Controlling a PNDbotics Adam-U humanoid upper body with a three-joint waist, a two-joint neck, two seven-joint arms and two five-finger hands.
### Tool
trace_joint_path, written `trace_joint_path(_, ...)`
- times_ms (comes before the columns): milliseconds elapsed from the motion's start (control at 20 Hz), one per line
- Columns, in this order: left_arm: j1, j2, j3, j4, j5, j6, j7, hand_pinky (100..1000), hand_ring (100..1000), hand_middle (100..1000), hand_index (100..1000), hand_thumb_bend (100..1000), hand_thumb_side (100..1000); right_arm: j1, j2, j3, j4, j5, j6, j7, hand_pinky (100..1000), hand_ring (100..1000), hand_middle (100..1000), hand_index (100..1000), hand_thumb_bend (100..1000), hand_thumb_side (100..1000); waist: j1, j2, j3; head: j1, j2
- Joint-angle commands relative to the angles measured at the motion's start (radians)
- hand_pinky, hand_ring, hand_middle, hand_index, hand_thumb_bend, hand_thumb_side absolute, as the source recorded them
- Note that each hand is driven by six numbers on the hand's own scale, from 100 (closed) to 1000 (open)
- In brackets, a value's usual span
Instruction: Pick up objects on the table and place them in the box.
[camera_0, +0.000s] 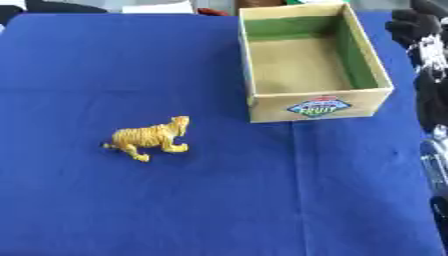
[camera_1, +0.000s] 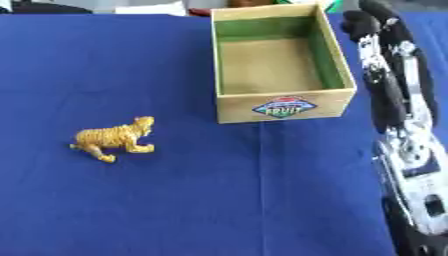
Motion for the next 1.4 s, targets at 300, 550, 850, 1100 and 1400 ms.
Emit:
trace_joint_path(300,0.062,0.231,-0.005,-0.017,-0.127,0.117,-0.060,531,576,578,810,100,733,-0.005,-0.035,-0.004,-0.020,0.023,0.003,-0.003,908,820,765,894,100,741,0.019,-0.039,0.010,-0.009,0.011)
trace_joint_path(550,0.104,0.354,-0.045,0.012,-0.203,0.193,-0.128,572,639,648,855,124,802,0.001,-0.042,-0.003,-0.020,0.024,0.003,-0.004,908,820,765,893,100,741,0.030,-0.047,0.009,-0.013,0.025)
trace_joint_path(850,0.089,0.507,-0.175,0.050,-0.297,0.287,-0.221,613,725,718,876,285,938,0.003,-0.048,0.001,-0.020,0.024,0.004,0.000,908,820,765,892,100,743,0.034,-0.047,0.005,0.001,0.022)
trace_joint_path(1100,0.030,0.629,-0.295,0.047,-0.371,0.362,-0.296,630,754,751,885,511,943,-0.006,-0.046,0.006,-0.020,0.020,0.000,0.004,907,819,764,890,100,749,0.023,-0.046,-0.005,0.018,0.031)
trace_joint_path(1400,-0.021,0.689,-0.418,0.010,-0.358,0.452,-0.387,644,774,775,901,783,978,-0.008,-0.046,0.010,-0.020,0.017,-0.001,0.010,907,820,764,890,100,748,0.021,-0.046,-0.014,0.063,0.051)
